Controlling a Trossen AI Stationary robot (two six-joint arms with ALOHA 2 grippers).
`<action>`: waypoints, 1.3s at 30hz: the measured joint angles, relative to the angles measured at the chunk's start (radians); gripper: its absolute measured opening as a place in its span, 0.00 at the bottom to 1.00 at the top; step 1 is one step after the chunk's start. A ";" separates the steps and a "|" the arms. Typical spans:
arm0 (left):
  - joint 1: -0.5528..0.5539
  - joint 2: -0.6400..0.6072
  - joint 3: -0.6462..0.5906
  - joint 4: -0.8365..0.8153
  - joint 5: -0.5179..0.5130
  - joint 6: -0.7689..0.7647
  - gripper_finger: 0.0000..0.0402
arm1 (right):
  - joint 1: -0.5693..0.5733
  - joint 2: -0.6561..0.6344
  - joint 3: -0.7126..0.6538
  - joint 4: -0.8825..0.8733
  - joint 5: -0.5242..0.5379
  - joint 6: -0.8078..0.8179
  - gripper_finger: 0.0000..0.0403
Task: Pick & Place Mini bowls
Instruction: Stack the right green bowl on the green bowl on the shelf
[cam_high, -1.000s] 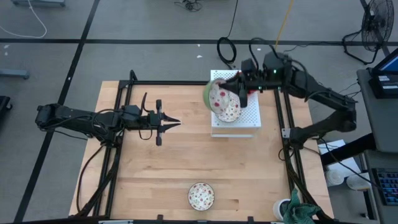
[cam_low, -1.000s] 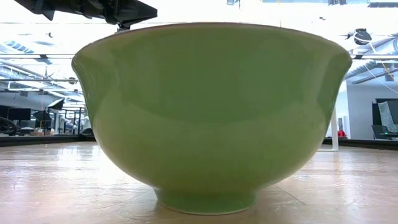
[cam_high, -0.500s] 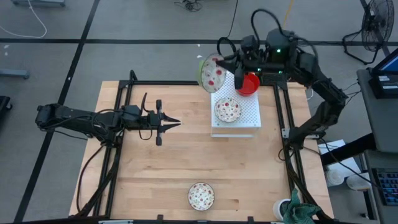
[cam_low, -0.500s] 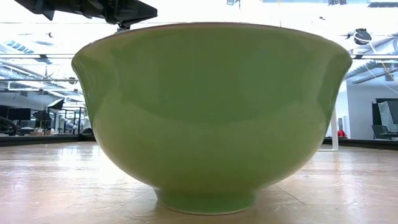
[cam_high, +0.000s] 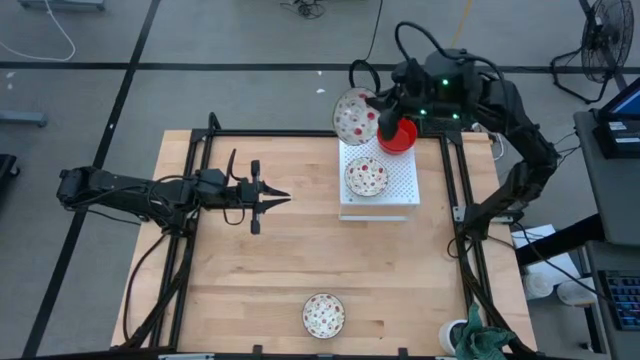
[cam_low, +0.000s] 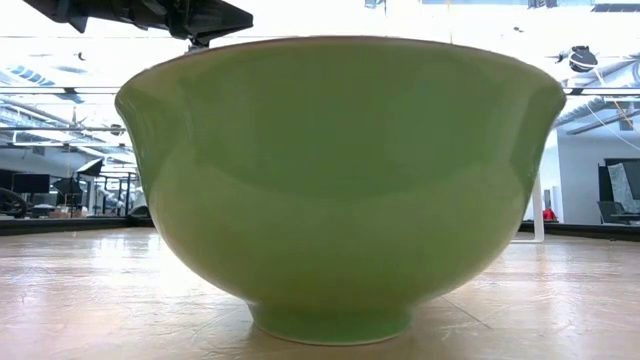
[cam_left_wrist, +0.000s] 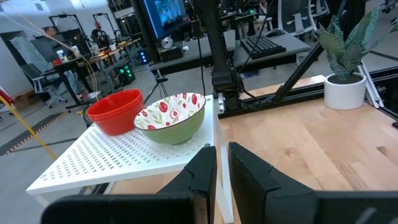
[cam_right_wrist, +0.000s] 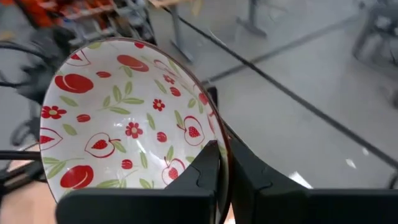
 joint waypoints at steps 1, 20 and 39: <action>0.000 0.000 0.000 0.000 0.000 0.000 0.12 | -0.008 0.002 0.000 -0.019 0.001 0.011 0.03; 0.000 0.000 0.000 0.000 0.002 0.000 0.12 | -0.123 0.019 -0.188 -0.265 -0.185 0.099 0.03; 0.000 0.000 0.000 0.000 0.001 0.001 0.12 | -0.211 0.019 -0.436 -0.260 -0.370 0.064 0.03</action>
